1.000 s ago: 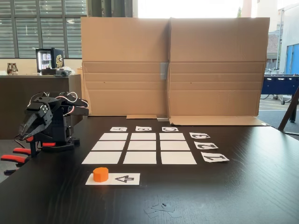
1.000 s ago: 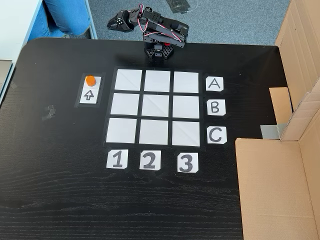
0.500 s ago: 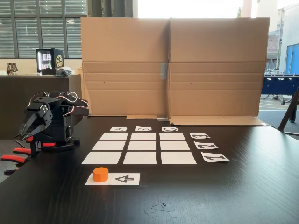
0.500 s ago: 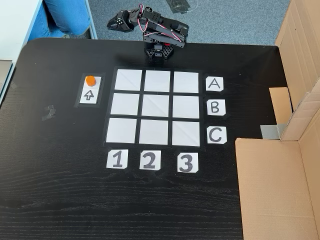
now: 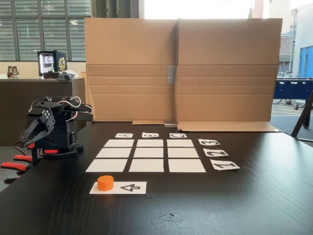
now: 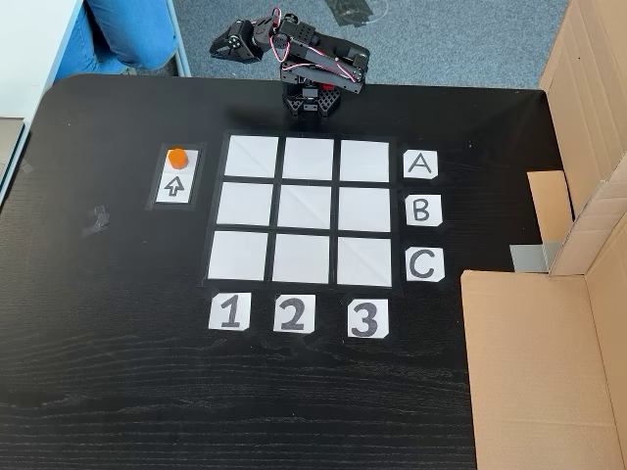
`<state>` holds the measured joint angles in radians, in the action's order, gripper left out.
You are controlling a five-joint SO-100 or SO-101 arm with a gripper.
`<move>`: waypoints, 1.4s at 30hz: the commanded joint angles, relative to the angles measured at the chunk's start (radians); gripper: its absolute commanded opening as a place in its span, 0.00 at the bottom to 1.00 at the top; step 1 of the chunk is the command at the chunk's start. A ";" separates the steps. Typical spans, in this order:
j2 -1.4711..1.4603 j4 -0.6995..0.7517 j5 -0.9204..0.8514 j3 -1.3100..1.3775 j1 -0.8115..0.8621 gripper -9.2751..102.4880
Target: Pick up the round, orange token and place it in the grid on square B1.
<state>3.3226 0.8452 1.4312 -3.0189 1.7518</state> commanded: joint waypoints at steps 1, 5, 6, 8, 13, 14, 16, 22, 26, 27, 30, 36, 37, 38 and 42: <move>0.005 -0.009 -0.009 0.006 0.018 0.08; 0.005 -0.003 -0.009 0.008 0.037 0.08; 0.005 -0.006 -0.009 0.008 0.034 0.08; 0.006 -0.028 -0.009 0.003 0.011 0.08; 0.003 -0.017 -0.011 0.023 -0.002 0.08; -0.020 -0.018 -0.021 0.038 -0.017 0.08; -0.087 -0.012 -0.049 0.104 -0.037 0.08; -0.400 0.149 -0.061 0.426 -0.129 0.08; -0.655 0.278 -0.061 0.666 -0.181 0.08; -0.709 0.301 -0.061 0.716 -0.192 0.08; -0.848 0.353 -0.086 0.838 -0.232 0.08; -1.080 0.523 -0.152 1.100 -0.281 0.08; -1.118 0.557 -0.161 1.144 -0.295 0.08; -1.158 0.594 -0.173 1.189 -0.308 0.08; -1.305 0.695 -0.195 1.335 -0.344 0.08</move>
<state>2.0985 1.4834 1.2487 -1.8070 1.4220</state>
